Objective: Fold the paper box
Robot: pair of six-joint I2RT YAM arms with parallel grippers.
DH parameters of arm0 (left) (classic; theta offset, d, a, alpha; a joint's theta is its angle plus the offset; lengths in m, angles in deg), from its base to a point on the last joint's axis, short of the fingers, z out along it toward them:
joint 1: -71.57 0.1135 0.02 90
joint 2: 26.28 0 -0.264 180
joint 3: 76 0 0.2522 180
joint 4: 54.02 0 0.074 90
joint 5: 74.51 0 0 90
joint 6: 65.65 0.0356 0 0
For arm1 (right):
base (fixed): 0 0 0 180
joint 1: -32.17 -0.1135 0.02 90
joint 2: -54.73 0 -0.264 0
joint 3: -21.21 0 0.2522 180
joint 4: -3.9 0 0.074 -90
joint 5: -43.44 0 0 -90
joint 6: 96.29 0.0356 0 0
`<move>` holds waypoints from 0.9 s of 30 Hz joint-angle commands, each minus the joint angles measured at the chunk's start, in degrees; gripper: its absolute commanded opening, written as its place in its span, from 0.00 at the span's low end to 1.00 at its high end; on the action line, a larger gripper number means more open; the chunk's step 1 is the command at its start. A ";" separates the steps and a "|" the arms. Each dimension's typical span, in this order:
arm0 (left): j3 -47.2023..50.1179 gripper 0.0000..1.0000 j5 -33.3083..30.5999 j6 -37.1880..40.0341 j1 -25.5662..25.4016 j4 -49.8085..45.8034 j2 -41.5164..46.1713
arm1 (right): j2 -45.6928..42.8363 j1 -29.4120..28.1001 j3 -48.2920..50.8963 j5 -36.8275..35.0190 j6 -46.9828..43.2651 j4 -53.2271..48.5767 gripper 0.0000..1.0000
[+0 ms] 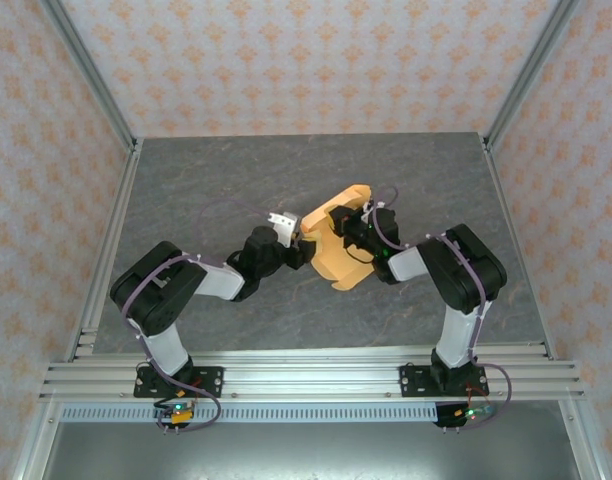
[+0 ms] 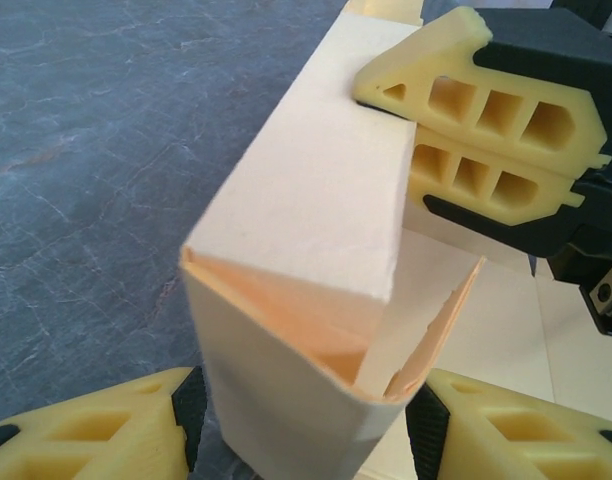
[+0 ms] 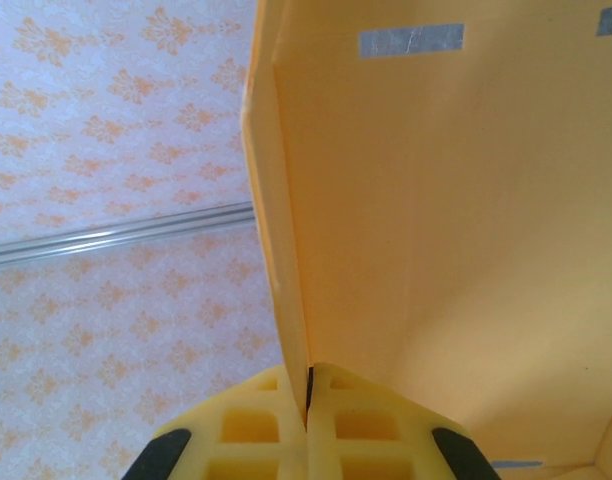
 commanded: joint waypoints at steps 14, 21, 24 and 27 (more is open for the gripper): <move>-5.33 0.35 -19.34 -3.32 -6.48 1.12 -5.92 | -1.03 -5.98 7.99 -18.36 6.15 9.45 0.05; -7.53 0.27 -22.96 -4.49 -6.82 1.47 -7.08 | -2.36 -8.71 9.31 -22.05 6.28 7.79 0.05; -8.48 0.26 -22.92 -4.98 -6.80 1.55 -8.14 | -2.58 -9.83 9.84 -23.69 6.44 7.10 0.08; -9.32 0.25 -22.95 -5.25 -6.87 1.65 -8.76 | -2.86 -11.54 9.89 -25.12 6.15 5.65 0.11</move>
